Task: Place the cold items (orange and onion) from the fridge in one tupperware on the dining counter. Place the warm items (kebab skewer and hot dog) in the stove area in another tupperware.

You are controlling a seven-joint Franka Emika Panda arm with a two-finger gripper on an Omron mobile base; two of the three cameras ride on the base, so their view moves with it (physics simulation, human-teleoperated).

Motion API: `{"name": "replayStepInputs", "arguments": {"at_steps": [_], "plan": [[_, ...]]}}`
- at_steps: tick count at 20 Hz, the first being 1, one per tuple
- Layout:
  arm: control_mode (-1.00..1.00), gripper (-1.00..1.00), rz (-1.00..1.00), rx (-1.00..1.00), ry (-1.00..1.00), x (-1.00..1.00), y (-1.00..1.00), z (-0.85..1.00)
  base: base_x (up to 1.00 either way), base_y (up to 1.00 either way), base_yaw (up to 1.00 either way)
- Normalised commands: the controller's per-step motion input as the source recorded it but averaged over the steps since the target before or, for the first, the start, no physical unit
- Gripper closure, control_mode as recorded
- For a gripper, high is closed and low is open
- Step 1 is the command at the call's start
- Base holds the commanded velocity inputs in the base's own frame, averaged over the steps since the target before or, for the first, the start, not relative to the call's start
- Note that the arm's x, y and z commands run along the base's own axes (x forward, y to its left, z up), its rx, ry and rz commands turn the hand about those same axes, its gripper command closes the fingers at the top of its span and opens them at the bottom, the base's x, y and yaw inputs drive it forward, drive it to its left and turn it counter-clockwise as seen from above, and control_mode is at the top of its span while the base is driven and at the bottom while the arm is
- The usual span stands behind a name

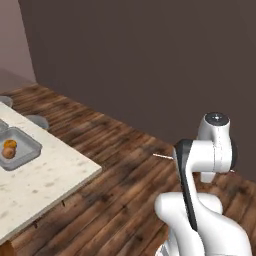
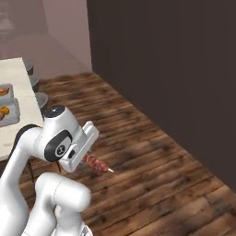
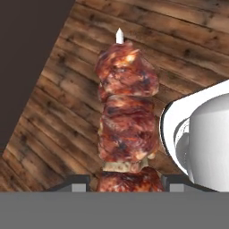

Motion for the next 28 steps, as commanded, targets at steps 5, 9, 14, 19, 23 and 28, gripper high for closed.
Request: {"name": "replayStepInputs", "arguments": {"at_steps": [5, 9, 14, 19, 23, 28], "plan": [[1.00, 1.00, 0.00, 0.00, 0.00, 0.00, 0.00, 0.00, 0.63, -0.66, 0.57], [1.00, 1.00, 0.00, 0.00, 0.00, 0.00, 0.00, 0.00, 0.55, -0.66, 0.58], [1.00, 1.00, 0.00, 0.00, 0.00, 0.00, 0.00, 0.00, 0.55, -0.63, 0.60], [1.00, 1.00, 0.00, 0.00, 0.00, 0.00, 0.00, 0.00, 0.65, -0.64, 0.58], [1.00, 1.00, 0.00, 0.00, 0.00, 0.00, 0.00, 0.00, 0.99, -0.62, 0.47], [1.00, 1.00, 0.00, 0.00, 0.00, 0.00, 0.00, 0.00, 0.82, -0.73, 0.48]]}}
